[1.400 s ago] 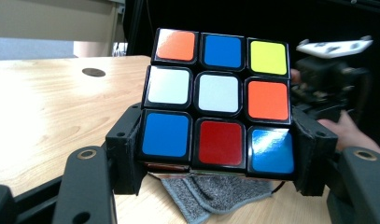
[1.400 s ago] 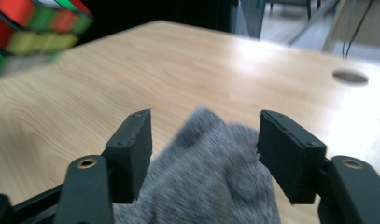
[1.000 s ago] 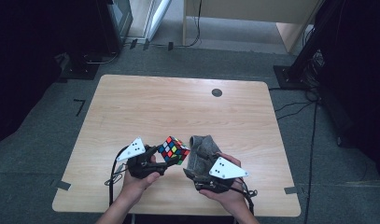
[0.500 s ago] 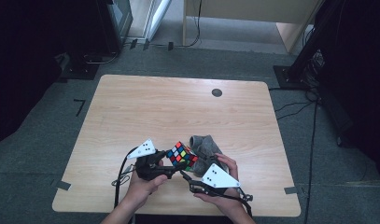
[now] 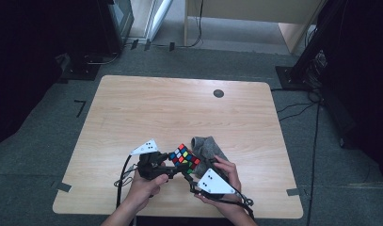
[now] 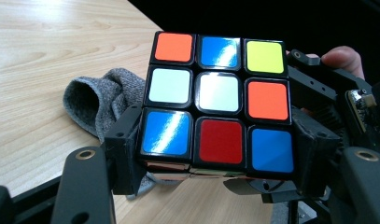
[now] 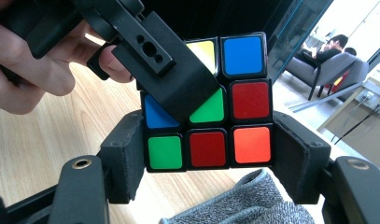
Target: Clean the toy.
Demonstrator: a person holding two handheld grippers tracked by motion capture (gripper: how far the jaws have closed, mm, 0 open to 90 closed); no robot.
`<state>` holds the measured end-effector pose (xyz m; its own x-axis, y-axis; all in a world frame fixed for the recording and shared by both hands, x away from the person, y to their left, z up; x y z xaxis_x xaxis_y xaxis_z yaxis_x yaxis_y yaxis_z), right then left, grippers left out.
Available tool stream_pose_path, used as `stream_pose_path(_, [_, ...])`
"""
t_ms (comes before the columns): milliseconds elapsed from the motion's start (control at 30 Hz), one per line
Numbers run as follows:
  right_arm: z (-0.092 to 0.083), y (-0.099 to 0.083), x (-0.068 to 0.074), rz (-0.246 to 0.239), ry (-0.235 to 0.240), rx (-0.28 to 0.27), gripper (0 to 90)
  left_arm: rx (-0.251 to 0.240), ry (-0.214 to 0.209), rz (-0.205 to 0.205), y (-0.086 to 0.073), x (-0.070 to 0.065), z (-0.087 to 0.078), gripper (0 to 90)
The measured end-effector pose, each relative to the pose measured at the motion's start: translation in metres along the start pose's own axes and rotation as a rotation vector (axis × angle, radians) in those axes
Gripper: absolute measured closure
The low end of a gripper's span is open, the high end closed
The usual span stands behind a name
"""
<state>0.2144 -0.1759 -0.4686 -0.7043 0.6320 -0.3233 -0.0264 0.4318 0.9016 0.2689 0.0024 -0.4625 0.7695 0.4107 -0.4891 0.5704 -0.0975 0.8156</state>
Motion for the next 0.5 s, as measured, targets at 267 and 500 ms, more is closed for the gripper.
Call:
stream_pose_path(267, [-0.003,-0.006,-0.015,0.103,-0.013,0.032,34.4,-0.046,0.015,0.031,0.009,0.004,-0.013,17.9])
stream_pose_path(500, [-0.007,-0.013,-0.034,0.272,-0.006,0.043,34.5,-0.018,0.085,0.167,0.002,0.006,-0.010,17.5])
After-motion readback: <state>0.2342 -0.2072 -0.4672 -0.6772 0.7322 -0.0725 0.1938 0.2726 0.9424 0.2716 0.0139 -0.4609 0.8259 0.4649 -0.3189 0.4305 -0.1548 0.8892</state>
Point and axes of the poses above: each handheld gripper's, and its own axes: z roughly forward along the jaws, y roughly out of its top, x roughly to its left, the point moved 3 cm from there along z, roughly forward along the jaws, and after that the axes turned 2 degrees about y, right-handed, at the moved point
